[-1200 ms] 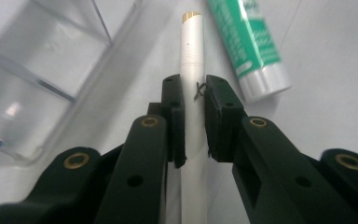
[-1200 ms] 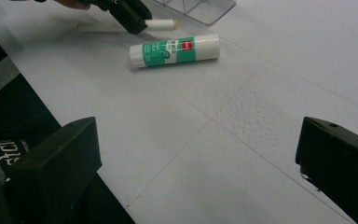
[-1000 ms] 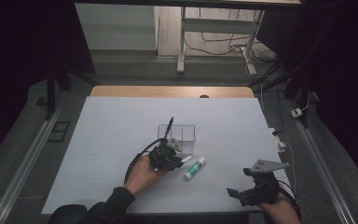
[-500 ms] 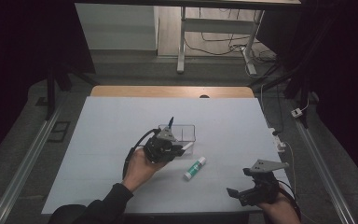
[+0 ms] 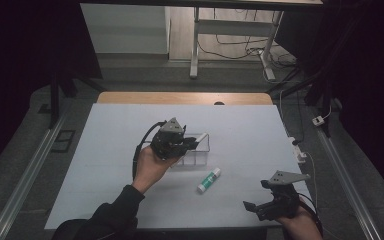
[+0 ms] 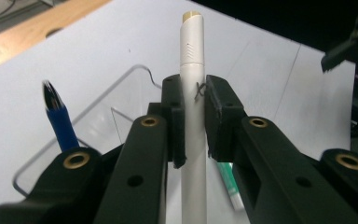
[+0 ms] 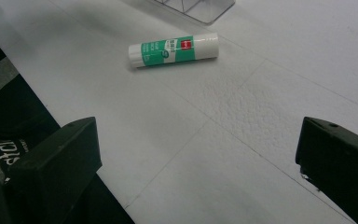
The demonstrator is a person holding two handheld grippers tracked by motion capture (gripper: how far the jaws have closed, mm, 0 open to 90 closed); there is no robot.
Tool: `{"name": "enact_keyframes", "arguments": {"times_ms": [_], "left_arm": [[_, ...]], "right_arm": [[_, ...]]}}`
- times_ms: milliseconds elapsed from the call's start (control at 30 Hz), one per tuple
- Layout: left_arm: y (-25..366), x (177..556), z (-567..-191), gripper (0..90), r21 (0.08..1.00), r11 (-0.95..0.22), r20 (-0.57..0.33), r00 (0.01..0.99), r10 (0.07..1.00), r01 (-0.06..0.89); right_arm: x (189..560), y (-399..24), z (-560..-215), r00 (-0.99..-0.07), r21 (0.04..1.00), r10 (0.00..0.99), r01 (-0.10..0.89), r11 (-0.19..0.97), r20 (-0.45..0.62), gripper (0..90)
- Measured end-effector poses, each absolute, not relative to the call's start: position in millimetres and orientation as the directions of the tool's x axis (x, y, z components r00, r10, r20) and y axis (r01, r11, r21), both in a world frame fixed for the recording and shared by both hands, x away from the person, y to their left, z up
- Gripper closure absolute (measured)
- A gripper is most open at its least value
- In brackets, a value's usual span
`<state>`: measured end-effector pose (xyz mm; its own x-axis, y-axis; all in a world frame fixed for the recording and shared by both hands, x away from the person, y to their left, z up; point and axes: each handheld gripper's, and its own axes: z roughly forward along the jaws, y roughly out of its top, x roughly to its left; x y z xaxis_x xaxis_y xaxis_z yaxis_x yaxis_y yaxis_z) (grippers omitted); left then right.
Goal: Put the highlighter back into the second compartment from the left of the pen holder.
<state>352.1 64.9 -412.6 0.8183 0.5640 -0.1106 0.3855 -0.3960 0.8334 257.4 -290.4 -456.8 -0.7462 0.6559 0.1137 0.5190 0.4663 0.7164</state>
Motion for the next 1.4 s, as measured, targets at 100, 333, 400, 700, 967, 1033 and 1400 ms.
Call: {"name": "enact_keyframes", "arguments": {"times_ms": [100,333,400,700,967,1033,1400], "left_arm": [[64,358,-408,78.3,0.846,-0.375,-0.112,0.814,0.570,0.379],[59,372,-405,78.3,0.860,-0.354,-0.102,0.803,0.588,0.368],[58,376,-406,78.3,0.864,-0.340,-0.109,0.798,0.592,0.371],[53,393,-407,78.3,0.882,-0.303,-0.113,0.784,0.610,0.362],[48,403,-416,78.2,0.896,-0.267,-0.121,0.772,0.624,0.356],[47,405,-418,78.2,0.897,-0.265,-0.118,0.769,0.629,0.355],[42,413,-432,78.2,0.902,-0.261,-0.108,0.765,0.635,0.343]], "right_arm": [[257,-291,-457,-0.746,0.716,0.656,0.520,0.465,0.115,0.0],[257,-291,-457,-0.744,0.716,0.657,0.524,0.462,0.121,0.0],[257,-291,-457,-0.744,0.716,0.657,0.524,0.460,0.122,0.0],[258,-291,-457,-0.745,0.717,0.655,0.525,0.458,0.127,0.0],[258,-292,-457,-0.743,0.716,0.657,0.528,0.456,0.129,0.0],[257,-292,-457,-0.743,0.716,0.657,0.528,0.456,0.130,0.0],[258,-292,-457,-0.744,0.718,0.655,0.527,0.454,0.132,0.0]]}}
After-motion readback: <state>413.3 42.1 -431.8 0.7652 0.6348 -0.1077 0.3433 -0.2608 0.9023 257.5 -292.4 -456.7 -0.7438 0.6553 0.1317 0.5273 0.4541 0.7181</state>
